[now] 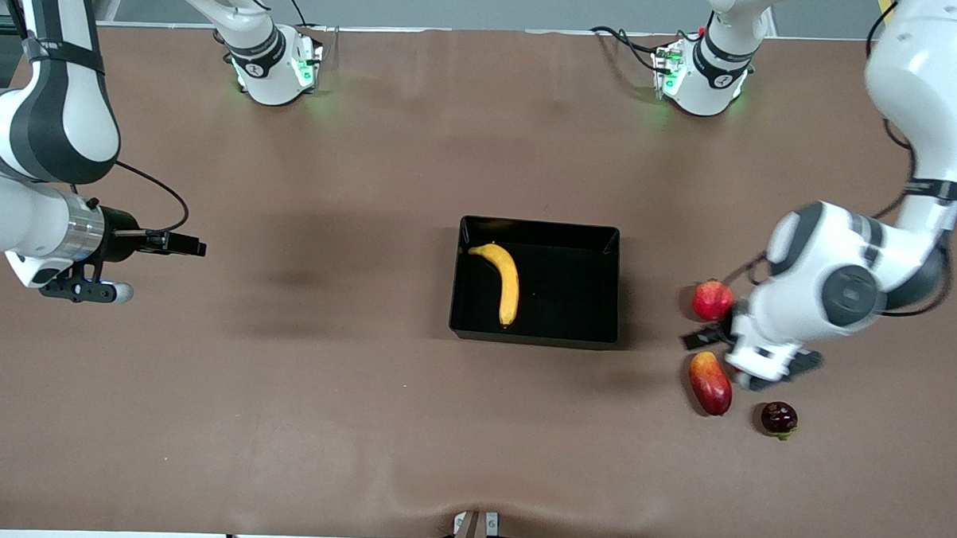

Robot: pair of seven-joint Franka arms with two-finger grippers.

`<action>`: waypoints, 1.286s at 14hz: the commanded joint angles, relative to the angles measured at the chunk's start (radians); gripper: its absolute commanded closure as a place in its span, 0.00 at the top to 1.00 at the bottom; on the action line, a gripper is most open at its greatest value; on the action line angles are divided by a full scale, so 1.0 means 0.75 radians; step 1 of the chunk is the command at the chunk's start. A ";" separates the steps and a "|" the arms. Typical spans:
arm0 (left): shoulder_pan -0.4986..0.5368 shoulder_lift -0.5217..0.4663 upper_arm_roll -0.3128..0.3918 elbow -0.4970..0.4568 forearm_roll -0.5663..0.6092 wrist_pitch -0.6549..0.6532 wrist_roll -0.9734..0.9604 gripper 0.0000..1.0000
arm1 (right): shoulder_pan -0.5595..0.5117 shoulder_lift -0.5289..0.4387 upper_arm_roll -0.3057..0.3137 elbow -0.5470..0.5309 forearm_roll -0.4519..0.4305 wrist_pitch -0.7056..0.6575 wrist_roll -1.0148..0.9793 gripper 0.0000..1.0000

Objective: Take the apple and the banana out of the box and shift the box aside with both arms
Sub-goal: 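Reach the left gripper into the tray over the yellow banana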

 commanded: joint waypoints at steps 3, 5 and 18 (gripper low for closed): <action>-0.341 0.116 0.001 0.102 0.028 0.011 -0.459 1.00 | -0.001 -0.040 -0.003 -0.046 0.028 0.015 -0.016 1.00; -0.462 0.159 0.033 0.137 0.034 0.072 -0.533 1.00 | -0.001 -0.040 -0.003 -0.046 0.028 0.013 -0.016 1.00; -0.858 0.389 0.344 0.147 0.102 0.512 -0.360 0.99 | 0.001 -0.036 -0.003 -0.044 0.028 0.015 -0.016 1.00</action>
